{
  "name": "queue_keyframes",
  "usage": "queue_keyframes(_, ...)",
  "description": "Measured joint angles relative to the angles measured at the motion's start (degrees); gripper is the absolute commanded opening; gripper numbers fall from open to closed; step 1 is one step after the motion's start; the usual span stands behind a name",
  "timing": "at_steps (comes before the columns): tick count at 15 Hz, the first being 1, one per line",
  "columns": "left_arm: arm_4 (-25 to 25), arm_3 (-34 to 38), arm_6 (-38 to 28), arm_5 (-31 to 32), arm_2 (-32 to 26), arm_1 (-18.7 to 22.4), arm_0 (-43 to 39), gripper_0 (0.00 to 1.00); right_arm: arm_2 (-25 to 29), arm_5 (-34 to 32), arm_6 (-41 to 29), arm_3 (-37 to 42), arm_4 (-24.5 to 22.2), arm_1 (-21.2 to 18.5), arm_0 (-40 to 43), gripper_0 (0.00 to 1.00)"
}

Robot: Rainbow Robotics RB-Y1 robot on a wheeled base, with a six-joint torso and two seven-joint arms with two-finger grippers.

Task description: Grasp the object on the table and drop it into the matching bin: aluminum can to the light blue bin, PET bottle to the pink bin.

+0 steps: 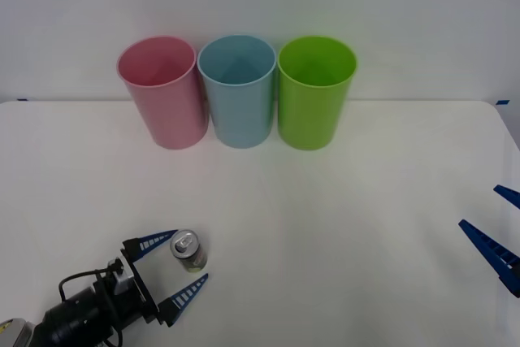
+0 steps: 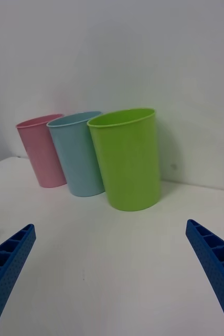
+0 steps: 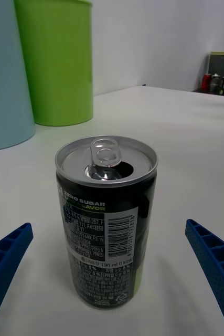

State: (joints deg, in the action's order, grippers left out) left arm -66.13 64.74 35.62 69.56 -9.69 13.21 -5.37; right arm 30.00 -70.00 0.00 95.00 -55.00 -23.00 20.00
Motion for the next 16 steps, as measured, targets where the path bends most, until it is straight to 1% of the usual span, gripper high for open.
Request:
queue_keyframes(5, -1.99, 0.01, 0.33, -0.89, -0.05, -1.43, 1.05, 1.00, 0.00, 0.00, 0.00, 0.00, 0.00, 0.00, 0.00, 1.00)
queue_keyframes(13, -2.68, 0.02, 0.39, -1.10, -0.06, -1.97, 1.42, 1.00, 0.00, 0.00, 0.00, 0.00, 0.00, 0.00, 0.00, 1.00)
queue_keyframes(14, -2.68, 0.02, 0.38, -1.10, -0.06, -1.97, 1.42, 0.86, 0.00, 0.00, 0.00, 0.00, 0.00, 0.00, 0.00, 1.00)
queue_keyframes(15, -2.71, 0.02, 0.39, -1.10, -0.06, -1.97, 1.42, 0.24, 0.00, 0.00, 0.00, 0.00, 0.00, 0.00, 0.00, 1.00)
queue_keyframes(16, -2.76, 0.02, 0.38, -1.10, -0.06, -1.97, 1.42, 0.06, 0.00, 0.00, 0.00, 0.00, 0.00, 0.00, 0.00, 1.00)
